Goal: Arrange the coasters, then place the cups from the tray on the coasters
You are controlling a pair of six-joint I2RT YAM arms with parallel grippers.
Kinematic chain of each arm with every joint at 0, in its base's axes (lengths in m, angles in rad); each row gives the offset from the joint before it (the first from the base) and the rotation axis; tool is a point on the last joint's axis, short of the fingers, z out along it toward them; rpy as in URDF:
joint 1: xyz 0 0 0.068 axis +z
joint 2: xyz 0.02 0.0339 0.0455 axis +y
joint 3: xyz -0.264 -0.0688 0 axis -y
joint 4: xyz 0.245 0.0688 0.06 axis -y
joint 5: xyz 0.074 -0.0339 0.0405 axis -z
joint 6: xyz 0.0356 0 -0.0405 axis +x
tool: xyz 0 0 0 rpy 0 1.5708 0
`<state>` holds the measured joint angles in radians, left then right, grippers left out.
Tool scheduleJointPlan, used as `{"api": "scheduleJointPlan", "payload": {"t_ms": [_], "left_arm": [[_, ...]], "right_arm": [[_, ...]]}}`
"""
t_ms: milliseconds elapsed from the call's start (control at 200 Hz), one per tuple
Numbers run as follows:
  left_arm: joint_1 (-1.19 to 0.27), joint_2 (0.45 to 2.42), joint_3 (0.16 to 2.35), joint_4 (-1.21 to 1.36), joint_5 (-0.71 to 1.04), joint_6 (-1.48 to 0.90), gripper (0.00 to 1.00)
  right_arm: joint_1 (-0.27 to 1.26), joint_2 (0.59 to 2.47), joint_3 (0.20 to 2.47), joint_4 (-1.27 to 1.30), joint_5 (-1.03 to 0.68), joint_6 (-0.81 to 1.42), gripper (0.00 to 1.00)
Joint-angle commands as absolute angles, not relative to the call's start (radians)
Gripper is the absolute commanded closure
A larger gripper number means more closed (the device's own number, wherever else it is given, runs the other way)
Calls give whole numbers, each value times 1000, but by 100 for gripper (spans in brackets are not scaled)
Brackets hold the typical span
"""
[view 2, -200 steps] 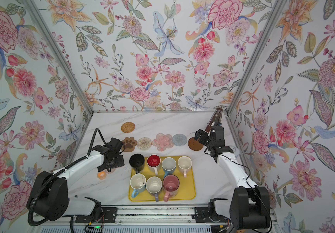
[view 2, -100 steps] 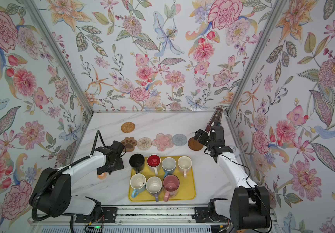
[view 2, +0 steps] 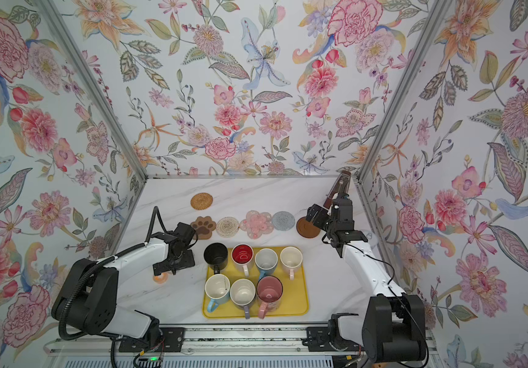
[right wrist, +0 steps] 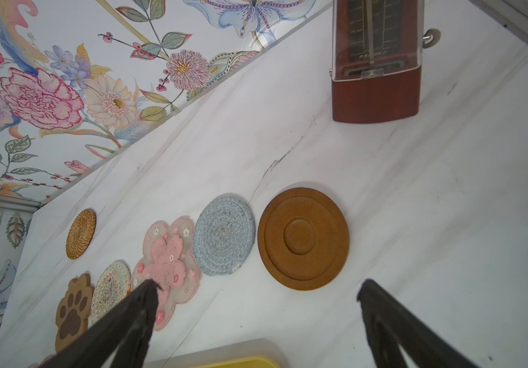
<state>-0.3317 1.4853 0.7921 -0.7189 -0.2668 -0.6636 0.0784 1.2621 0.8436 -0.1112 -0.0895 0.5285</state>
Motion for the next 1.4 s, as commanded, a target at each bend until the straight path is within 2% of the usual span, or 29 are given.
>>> {"api": "scheduleJointPlan", "payload": {"t_ms": [0,270,716,1036,1391], "left_arm": [[-320,1499,794,-704,-273,-628,2],[-306,1529,795,-690,-261,-604,3],[-309,1356,796,-843,-291,-628,3],[-331,1405,816,-901,-279,-658,4],[-331,1448,787,-822,-247,-638,4]], "right_arm": [[84,1238,854,-120,-73,521,1],[84,1232,853,-127,-69,520,1],[85,1232,874,-140,-64,514,1],[84,1232,877,-138,-73,511,1],[82,1243,885,-130,-83,509,1]]}}
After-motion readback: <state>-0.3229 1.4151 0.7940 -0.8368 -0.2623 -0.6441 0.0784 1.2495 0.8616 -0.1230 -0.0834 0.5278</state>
